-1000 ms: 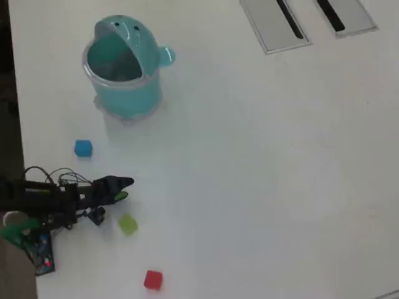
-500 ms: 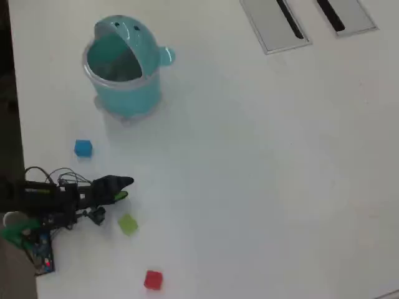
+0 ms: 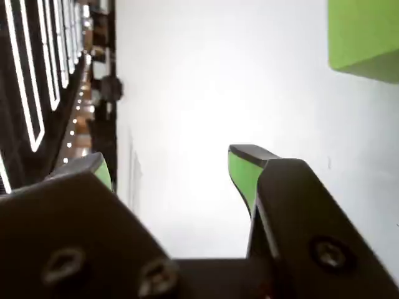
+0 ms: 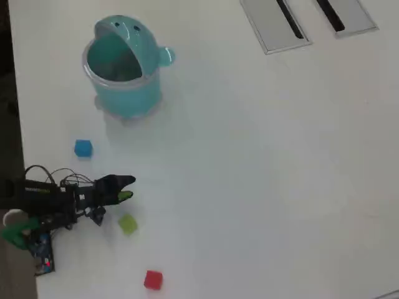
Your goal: Grasp RGB lego blocks and put them in the bin one by one.
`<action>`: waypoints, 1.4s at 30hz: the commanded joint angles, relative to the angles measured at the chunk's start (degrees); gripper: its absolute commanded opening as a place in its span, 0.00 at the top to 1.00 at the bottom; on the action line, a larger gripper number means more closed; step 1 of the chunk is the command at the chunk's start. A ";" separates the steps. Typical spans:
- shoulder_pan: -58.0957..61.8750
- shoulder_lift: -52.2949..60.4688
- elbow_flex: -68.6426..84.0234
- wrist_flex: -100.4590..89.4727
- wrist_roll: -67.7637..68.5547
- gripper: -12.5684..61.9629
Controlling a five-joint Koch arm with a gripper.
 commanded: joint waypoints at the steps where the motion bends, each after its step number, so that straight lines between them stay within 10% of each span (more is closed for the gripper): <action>1: -0.09 3.69 3.96 -10.28 -2.11 0.38; 42: 36.56 2.72 1.58 -24.70 -65.04 0.39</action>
